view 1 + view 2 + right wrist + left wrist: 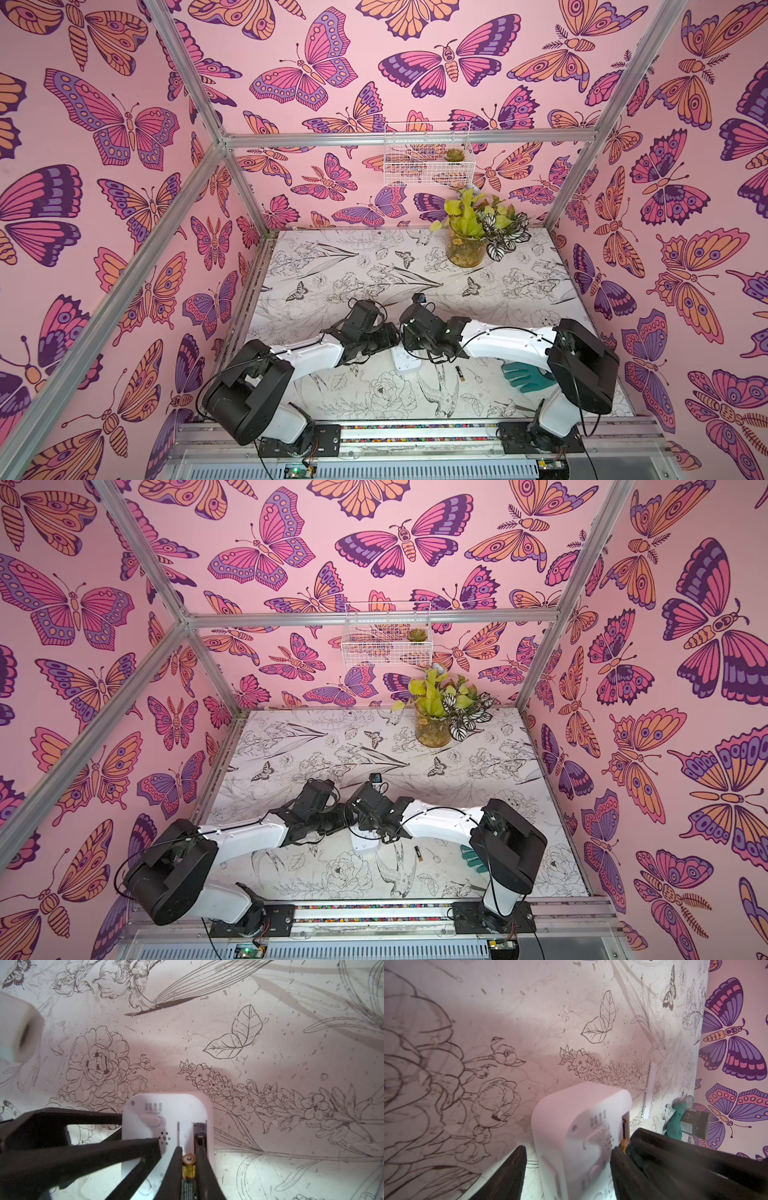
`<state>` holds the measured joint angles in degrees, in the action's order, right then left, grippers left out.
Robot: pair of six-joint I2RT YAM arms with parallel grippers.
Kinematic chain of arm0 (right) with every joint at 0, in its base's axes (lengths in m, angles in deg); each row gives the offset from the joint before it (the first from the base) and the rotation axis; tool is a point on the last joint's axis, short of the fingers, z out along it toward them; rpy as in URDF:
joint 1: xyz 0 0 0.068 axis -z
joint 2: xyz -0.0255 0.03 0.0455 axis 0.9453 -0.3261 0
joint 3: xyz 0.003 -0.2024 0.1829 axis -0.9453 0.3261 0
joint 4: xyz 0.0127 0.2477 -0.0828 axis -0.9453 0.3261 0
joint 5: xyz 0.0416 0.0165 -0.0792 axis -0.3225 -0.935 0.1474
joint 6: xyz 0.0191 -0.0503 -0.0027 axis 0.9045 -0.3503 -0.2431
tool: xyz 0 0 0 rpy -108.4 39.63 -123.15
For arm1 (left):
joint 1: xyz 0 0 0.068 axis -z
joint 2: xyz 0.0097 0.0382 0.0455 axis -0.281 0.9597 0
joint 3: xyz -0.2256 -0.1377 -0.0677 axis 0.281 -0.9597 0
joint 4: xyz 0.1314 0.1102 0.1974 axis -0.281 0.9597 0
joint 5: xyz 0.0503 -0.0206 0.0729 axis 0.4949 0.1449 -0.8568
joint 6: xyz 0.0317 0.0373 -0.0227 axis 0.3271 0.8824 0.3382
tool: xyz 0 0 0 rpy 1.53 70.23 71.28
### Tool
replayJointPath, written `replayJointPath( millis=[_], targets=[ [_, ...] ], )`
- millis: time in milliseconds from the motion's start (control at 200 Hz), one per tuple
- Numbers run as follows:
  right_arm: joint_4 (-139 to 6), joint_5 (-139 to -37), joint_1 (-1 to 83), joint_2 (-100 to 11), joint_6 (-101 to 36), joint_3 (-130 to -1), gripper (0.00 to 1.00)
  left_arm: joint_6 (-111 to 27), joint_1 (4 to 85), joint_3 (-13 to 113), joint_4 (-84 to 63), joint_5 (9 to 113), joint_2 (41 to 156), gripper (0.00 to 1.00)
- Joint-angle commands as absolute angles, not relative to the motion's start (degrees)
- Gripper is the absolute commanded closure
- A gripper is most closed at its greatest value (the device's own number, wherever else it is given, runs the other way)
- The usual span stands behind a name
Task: Insert the battery into the alarm
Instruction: Install the battery in the alarm.
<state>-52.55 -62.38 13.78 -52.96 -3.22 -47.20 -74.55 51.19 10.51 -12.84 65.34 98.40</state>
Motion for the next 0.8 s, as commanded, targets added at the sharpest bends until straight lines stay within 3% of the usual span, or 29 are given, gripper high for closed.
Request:
replayJointPath(
  millis=[0, 796],
  targets=[
    [-51.06, -62.76, 14.02, -54.04, -3.56, -47.95, 0.86, -74.55, 50.99, 9.49, -13.46, 65.98, 98.59, 0.33],
    [-52.15, -63.87, 12.61, -53.48, -2.36, -44.14, 0.90, -74.84, 51.03, 6.94, -13.45, 64.99, 100.08, 0.34]
  ],
)
